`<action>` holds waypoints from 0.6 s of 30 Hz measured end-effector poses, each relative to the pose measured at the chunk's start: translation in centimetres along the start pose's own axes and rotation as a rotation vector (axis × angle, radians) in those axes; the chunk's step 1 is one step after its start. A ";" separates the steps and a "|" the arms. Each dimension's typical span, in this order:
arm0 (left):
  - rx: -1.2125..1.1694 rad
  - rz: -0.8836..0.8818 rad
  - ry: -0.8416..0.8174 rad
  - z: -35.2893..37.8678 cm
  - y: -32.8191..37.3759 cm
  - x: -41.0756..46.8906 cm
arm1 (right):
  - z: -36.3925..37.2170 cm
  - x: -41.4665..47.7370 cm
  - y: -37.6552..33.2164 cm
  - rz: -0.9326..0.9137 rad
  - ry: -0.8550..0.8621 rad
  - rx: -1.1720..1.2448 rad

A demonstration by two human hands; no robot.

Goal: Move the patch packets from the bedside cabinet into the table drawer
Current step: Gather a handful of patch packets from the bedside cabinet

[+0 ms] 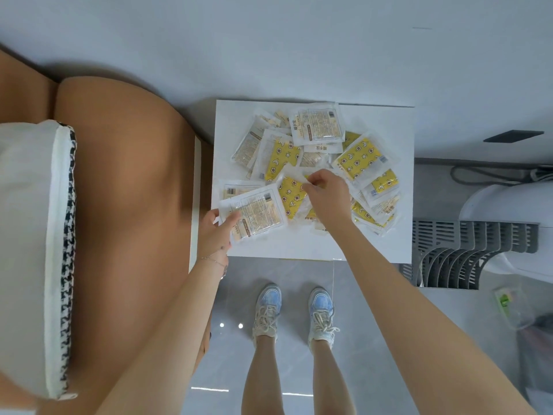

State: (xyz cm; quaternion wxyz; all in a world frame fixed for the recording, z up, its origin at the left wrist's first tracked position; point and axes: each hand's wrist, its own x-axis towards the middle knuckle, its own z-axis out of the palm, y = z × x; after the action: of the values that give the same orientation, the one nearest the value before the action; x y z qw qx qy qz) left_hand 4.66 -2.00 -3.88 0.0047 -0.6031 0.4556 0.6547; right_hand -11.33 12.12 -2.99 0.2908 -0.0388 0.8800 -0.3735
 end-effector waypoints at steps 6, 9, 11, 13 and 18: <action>-0.129 0.013 -0.070 0.5 0.7 -1.3 | -1.7 -2.6 1.4 0.220 -0.015 0.429; -0.162 -0.024 -0.204 1.0 1.1 -2.1 | -2.9 -4.0 2.3 0.412 0.050 0.704; -0.168 -0.028 -0.250 1.2 1.2 -2.6 | -3.5 -4.9 3.2 0.465 0.041 0.893; -0.194 -0.025 -0.262 1.3 1.1 -2.9 | -4.1 -5.7 4.1 0.490 0.045 1.011; -0.248 0.002 -0.303 1.6 0.7 -4.3 | -5.9 -7.6 5.5 0.450 0.055 0.985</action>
State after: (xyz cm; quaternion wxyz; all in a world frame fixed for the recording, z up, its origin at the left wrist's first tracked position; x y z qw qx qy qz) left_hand 4.17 0.85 -0.31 -0.0018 -0.4933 0.3661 0.7891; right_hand -7.35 22.00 0.17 0.3241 0.3015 0.5947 -0.6711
